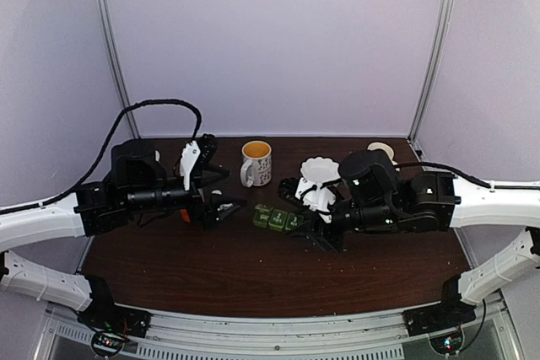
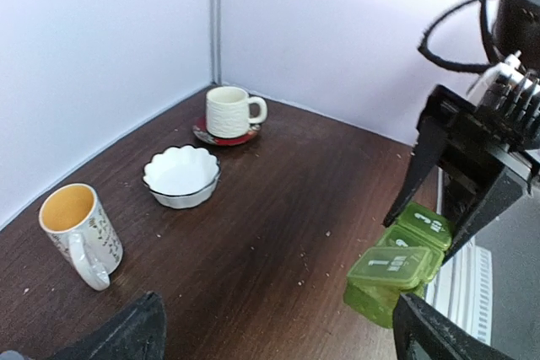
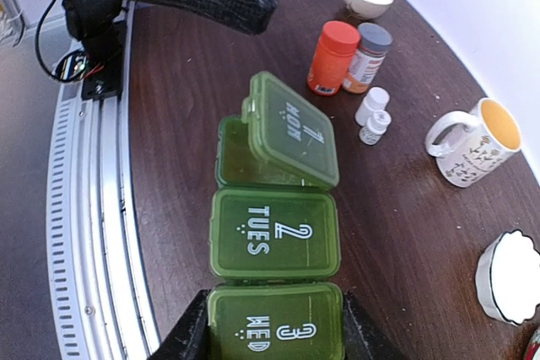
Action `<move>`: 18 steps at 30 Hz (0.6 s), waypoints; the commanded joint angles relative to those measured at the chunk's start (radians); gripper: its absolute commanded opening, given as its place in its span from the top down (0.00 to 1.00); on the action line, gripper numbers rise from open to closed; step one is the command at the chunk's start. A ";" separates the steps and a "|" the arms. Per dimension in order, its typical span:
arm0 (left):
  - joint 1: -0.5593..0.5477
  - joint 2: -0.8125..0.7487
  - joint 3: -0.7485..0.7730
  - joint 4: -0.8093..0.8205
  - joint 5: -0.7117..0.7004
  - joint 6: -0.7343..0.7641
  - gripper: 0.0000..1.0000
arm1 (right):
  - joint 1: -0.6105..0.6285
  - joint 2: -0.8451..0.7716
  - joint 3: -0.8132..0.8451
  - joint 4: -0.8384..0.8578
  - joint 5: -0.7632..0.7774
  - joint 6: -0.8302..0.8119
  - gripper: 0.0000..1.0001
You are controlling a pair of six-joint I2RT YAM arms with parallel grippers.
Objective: Sort the pills into containers
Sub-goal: Pass from the right arm to the left
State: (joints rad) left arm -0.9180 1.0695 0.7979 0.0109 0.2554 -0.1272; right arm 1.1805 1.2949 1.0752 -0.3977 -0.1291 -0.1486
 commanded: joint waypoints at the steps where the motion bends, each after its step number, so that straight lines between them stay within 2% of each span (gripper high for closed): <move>1: 0.001 -0.052 -0.050 0.218 -0.198 -0.239 0.02 | -0.023 -0.070 -0.043 0.147 0.121 0.081 0.81; 3: 0.002 -0.072 -0.067 0.236 -0.231 -0.296 0.02 | -0.032 -0.067 -0.041 0.151 0.164 0.105 0.82; 6: 0.001 -0.067 -0.114 0.367 -0.145 -0.312 0.02 | -0.041 -0.064 -0.044 0.180 0.173 0.137 0.82; 14: 0.001 0.036 -0.127 0.635 -0.037 -0.398 0.04 | -0.048 -0.119 -0.115 0.438 0.165 0.346 0.85; 18: 0.001 0.058 -0.100 0.670 -0.009 -0.412 0.11 | -0.048 -0.139 -0.147 0.558 0.132 0.417 0.86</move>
State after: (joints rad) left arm -0.9180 1.1168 0.6735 0.5297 0.1944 -0.4980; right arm 1.1370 1.1957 0.9539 -0.0357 0.0189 0.1509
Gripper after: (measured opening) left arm 0.919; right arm 0.411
